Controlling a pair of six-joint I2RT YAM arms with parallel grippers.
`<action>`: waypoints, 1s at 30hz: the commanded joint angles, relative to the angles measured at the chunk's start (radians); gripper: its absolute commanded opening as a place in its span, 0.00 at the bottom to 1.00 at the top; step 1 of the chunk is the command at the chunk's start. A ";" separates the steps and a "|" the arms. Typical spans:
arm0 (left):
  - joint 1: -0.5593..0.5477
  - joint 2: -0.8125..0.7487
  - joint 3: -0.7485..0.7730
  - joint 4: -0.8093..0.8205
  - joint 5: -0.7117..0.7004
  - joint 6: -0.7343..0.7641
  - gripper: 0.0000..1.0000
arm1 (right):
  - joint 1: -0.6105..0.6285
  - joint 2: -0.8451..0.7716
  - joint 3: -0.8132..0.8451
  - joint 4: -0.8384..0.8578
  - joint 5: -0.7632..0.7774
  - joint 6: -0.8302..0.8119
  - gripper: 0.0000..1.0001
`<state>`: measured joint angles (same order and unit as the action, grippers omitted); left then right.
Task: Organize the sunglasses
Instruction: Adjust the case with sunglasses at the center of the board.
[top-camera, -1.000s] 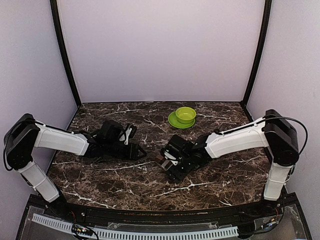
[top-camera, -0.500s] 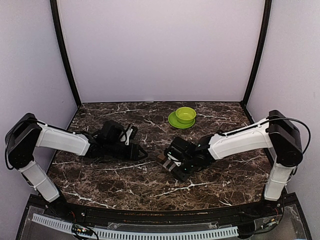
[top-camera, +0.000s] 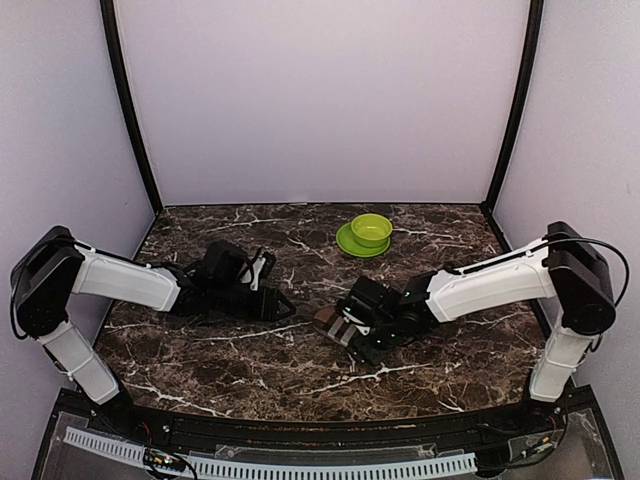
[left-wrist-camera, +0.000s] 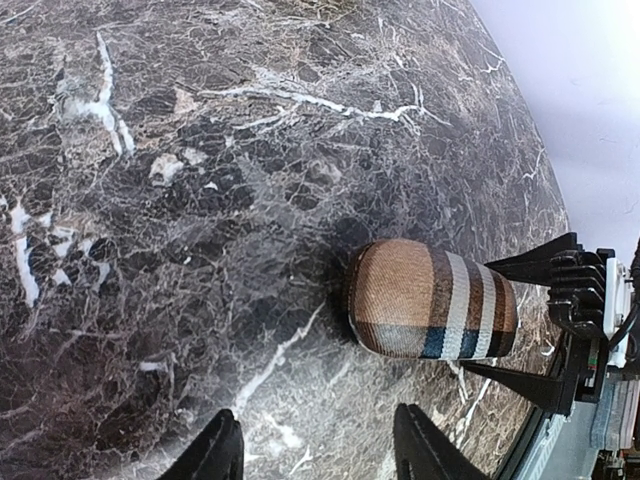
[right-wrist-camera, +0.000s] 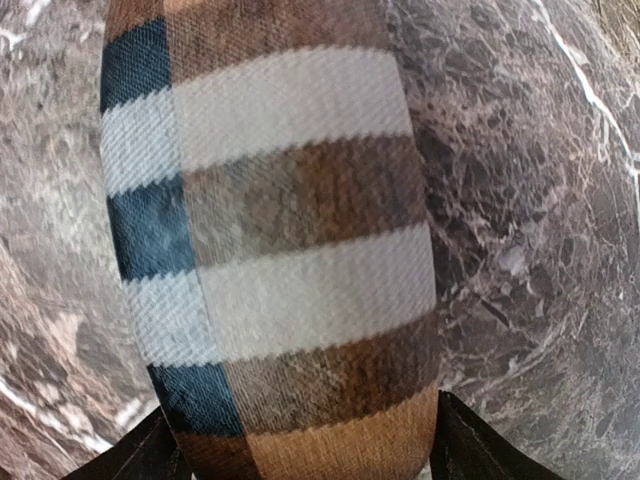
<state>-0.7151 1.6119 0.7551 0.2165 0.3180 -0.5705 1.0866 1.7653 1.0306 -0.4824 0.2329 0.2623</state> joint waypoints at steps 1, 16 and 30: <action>0.005 0.009 0.006 0.022 0.017 -0.007 0.52 | 0.012 -0.037 -0.038 -0.058 0.020 0.023 0.76; 0.005 0.012 -0.001 0.039 0.036 -0.024 0.52 | 0.012 -0.050 -0.044 -0.016 0.001 0.002 0.33; 0.000 0.045 0.025 0.037 0.055 -0.018 0.52 | -0.007 -0.084 -0.090 0.075 -0.087 0.048 0.61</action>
<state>-0.7151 1.6447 0.7574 0.2386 0.3519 -0.5884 1.0843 1.6989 0.9489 -0.4744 0.1860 0.2844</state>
